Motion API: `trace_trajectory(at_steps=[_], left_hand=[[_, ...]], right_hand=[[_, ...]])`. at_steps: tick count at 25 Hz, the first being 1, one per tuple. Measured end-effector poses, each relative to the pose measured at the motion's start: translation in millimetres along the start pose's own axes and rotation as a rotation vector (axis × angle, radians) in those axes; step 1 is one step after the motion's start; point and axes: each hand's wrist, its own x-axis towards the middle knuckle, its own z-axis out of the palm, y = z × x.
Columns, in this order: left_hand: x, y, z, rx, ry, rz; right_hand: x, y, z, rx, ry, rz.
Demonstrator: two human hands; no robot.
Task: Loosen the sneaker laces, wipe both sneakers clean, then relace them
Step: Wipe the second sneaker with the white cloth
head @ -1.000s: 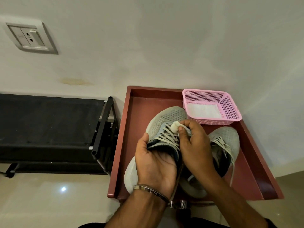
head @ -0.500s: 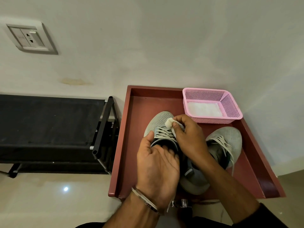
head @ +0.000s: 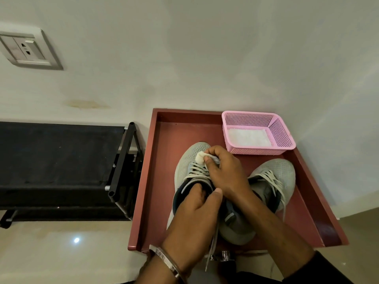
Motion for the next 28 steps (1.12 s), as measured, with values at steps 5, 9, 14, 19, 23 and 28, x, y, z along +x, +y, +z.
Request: trace_trajectory(at_steps=[5, 9, 14, 19, 23, 28], left_hand=[[-4, 2, -15, 0.507, 0.188, 0.249], [-3, 5, -12, 0.799, 0.246, 0.311], [-1, 2, -21, 0.975, 0.422, 0.426], [10, -5, -27, 0.925, 0.422, 0.361], [12, -9, -23, 0.789, 0.350, 0.436], [17, -12, -24, 0.806, 0.374, 0.461]], right_hand=[[-2, 1, -1, -0.035, 0.011, -0.032], [-1, 1, -2, -0.005, 0.011, -0.032], [-5, -1, -4, -0.051, 0.030, -0.037], [-8, -1, -8, -0.082, -0.010, 0.002], [-2, 1, -8, -0.026, -0.031, 0.011], [2, 6, -6, 0.043, 0.022, -0.003]])
